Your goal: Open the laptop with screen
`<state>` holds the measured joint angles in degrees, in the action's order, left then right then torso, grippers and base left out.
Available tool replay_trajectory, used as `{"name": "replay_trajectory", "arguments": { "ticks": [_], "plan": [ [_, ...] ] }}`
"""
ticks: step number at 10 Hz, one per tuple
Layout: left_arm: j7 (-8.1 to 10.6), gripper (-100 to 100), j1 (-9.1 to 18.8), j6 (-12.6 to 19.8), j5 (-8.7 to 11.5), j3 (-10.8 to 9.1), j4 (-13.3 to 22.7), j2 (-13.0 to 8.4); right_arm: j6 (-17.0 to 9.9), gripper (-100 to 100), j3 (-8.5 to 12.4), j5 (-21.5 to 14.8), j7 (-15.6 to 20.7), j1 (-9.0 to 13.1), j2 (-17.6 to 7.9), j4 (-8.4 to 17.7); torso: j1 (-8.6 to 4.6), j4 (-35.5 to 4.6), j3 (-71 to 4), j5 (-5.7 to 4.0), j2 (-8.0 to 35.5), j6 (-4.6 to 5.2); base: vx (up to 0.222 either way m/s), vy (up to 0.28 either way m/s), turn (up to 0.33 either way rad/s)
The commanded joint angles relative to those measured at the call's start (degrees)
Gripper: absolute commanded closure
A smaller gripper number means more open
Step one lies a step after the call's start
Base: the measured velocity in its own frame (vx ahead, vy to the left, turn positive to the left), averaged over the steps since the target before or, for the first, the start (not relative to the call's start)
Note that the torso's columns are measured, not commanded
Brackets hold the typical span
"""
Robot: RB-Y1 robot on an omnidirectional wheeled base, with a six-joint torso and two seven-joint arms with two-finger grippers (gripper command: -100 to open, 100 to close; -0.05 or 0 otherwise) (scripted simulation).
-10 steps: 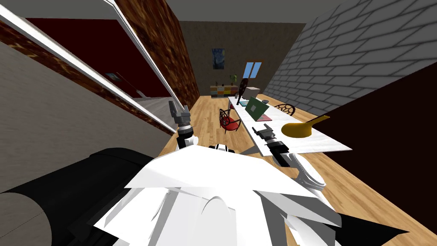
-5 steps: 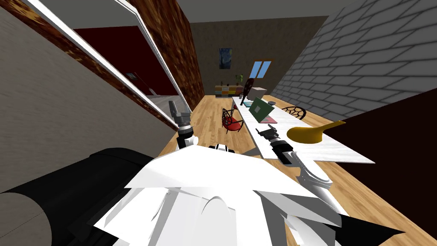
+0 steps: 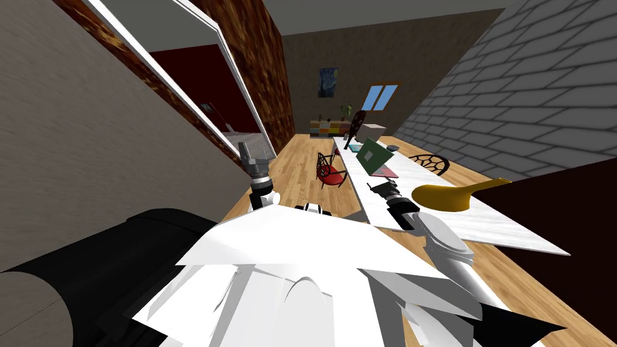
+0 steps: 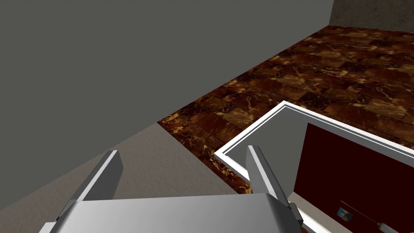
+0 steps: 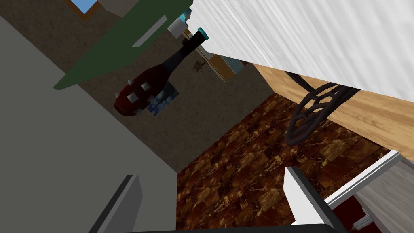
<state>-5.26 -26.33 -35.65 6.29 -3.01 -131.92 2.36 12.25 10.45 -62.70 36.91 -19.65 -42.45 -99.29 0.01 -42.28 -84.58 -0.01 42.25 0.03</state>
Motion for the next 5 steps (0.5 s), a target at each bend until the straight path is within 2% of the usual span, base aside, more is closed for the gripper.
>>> {"name": "replay_trajectory", "arguments": {
  "ticks": [1, 2, 3, 4, 5],
  "plan": [
    [0.0, 0, 0.01, 0.0, 0.0, 0.0, 0.0, 0.0, -2.1, -100, 0.02, -4.42, 1.63, 1.14, -1.54, 2.7, -0.04, -0.01, 0.03, 0.0, 0.06, -0.05, -0.046, -0.058, 0.147],
    [0.0, 0, 0.0, 0.0, 0.0, 0.0, 0.0, 0.0, -3.74, -100, 0.09, -6.15, 3.12, 2.15, -2.68, 5.13, 0.01, -0.01, 0.02, 0.01, 0.03, 0.01, -0.055, -0.076, 0.27],
    [0.0, 0, 0.01, 0.0, 0.0, 0.0, 0.0, 0.0, -3.74, -100, 0.09, -7.89, 3.12, 2.15, -2.68, 5.13, -0.06, -0.01, 0.02, 0.0, 0.05, -0.06, -0.043, -0.074, 0.139],
    [0.0, 0, 0.0, 0.0, 0.0, 0.0, 0.0, 0.0, -5.39, -100, 0.11, -9.53, 4.59, 3.19, -3.73, 7.56, -0.03, 0.0, 0.01, 0.0, 0.01, 0.03, -0.043, -0.076, 0.273],
    [0.0, 0, 0.01, 0.0, 0.0, 0.0, 0.0, 0.0, -5.39, -100, 0.11, -11.31, 4.59, 3.19, -3.73, 7.56, -0.03, 0.0, 0.0, 0.0, 0.0, -0.06, -0.037, -0.071, 0.156]
  ]
}}
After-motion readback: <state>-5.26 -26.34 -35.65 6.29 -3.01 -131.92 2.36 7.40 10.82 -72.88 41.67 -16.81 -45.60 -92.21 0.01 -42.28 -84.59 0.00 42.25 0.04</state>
